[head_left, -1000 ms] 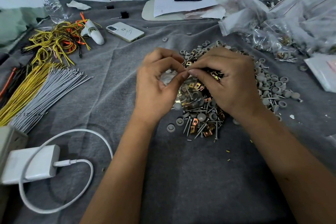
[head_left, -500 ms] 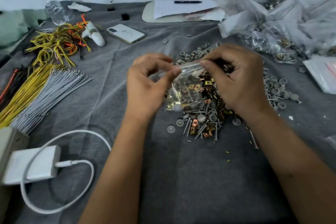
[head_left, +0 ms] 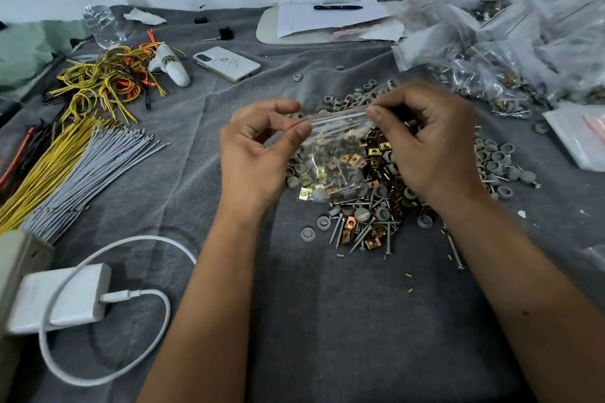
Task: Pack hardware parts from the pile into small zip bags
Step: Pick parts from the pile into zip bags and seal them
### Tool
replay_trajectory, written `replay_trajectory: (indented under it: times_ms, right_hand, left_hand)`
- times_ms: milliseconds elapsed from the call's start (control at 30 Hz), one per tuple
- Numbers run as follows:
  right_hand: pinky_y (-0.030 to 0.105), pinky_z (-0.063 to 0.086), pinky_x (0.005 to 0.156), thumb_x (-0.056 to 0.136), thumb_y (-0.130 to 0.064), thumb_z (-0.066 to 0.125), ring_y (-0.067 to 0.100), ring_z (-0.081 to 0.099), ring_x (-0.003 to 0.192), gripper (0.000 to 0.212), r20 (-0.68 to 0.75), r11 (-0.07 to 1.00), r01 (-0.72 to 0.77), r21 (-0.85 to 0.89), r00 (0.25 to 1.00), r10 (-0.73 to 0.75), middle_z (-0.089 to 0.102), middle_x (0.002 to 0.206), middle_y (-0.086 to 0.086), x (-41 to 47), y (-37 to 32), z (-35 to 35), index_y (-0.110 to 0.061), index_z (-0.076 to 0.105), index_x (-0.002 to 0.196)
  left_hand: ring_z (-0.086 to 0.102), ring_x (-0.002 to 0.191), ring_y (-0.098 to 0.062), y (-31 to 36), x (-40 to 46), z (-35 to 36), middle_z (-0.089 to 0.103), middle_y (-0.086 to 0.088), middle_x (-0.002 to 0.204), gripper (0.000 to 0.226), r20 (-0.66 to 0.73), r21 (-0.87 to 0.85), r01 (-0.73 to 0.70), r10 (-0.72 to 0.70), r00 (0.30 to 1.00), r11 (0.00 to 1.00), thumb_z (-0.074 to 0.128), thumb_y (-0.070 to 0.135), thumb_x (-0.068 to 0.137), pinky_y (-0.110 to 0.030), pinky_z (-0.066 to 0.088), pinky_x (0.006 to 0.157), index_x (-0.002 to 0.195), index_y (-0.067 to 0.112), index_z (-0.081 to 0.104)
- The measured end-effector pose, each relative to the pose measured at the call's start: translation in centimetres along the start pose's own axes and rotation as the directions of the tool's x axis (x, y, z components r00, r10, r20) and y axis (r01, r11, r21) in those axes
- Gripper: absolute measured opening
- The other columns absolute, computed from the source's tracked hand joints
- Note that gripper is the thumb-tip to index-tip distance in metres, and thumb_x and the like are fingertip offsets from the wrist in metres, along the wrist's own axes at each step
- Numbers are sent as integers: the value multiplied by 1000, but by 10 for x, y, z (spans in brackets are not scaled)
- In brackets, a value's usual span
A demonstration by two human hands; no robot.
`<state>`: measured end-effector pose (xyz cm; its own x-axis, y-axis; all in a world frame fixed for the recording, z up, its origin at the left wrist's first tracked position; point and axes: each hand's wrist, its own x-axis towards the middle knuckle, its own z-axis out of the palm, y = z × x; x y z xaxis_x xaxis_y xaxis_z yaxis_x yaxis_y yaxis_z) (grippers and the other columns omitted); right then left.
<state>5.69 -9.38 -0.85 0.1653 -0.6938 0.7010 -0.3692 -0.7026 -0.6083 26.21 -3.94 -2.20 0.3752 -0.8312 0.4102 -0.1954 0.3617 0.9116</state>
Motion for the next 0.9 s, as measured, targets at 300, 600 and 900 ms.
replay_trajectory:
  times_ms: [300,600,900]
  right_hand:
    - [20,53,72,97,-20,70,1,65,80,3,2,982,-114,152,993,115,68,87,-14,0,-1,-2,-18,70,100]
    - [28,60,78,96,-15,69,14,74,88,9,353,924,-214,318,931,94,77,94,-1,-5,-12,7,-14,75,102]
    - [47,63,61,107,-11,51,28,74,71,16,252,811,-294,506,950,187,74,86,9,-4,-24,4,-10,63,97]
  left_hand:
    - [72,109,-13,4,-3,-1,76,-6,115,21,-13,-148,-1,-1,1000,989,79,0,85,-25,57,83,76,18,75]
    - [65,118,-23,16,-3,10,71,-13,123,13,16,-403,7,0,1000,915,58,4,96,-42,50,101,88,13,60]
    - [59,48,-15,43,23,53,68,0,75,11,-111,-163,-207,190,975,965,49,16,111,-27,47,47,100,18,47]
